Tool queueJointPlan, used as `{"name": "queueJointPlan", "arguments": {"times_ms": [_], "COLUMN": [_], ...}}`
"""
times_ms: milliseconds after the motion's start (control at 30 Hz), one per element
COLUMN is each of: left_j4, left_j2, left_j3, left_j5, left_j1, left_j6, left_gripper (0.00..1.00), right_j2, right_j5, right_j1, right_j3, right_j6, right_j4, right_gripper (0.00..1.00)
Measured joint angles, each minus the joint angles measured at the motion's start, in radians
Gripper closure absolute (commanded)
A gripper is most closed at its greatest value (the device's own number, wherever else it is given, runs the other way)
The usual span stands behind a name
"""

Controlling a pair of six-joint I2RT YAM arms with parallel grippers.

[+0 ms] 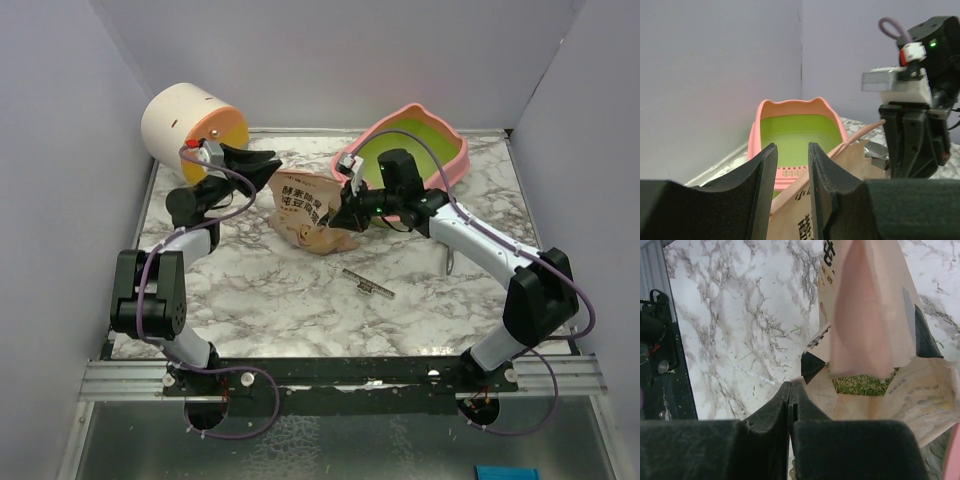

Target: Fill the litter box with clean litter

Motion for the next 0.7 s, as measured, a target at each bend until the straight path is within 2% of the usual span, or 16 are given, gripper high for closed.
{"name": "queueJointPlan", "arguments": {"times_ms": [200, 267, 367, 433, 500, 600, 700], "left_j4": [-0.079, -0.127, -0.258, -0.366, -0.485, -0.639, -0.789], "left_j2": [-0.180, -0.256, -0.380, -0.460, -0.531, -0.597, -0.634], "left_j3": [-0.029, -0.043, -0.075, -0.099, -0.112, -0.125, -0.146], "left_j5": [0.032, 0.035, 0.011, -0.036, -0.097, -0.172, -0.214], "left_j1": [-0.015, -0.016, -0.016, -0.016, -0.016, -0.016, -0.016], "left_j6": [0.021, 0.043, 0.084, 0.099, 0.103, 0.089, 0.076], "left_gripper": [0.66, 0.69, 0.76, 0.81, 0.86, 0.88, 0.87], "right_j2": [-0.002, -0.009, -0.050, -0.102, -0.174, -0.294, -0.360], "right_j5": [0.002, 0.011, 0.069, 0.111, 0.161, 0.269, 0.439], "right_j1": [0.011, 0.012, 0.012, 0.012, 0.012, 0.012, 0.010], "right_j3": [-0.005, -0.005, -0.005, -0.005, -0.005, -0.002, 0.015], "right_j6": [0.004, 0.008, 0.027, 0.050, 0.072, 0.117, 0.169], "right_j4": [-0.035, -0.056, -0.085, -0.106, -0.116, -0.122, -0.138], "right_gripper": [0.99, 0.99, 0.92, 0.73, 0.67, 0.43, 0.37]}}
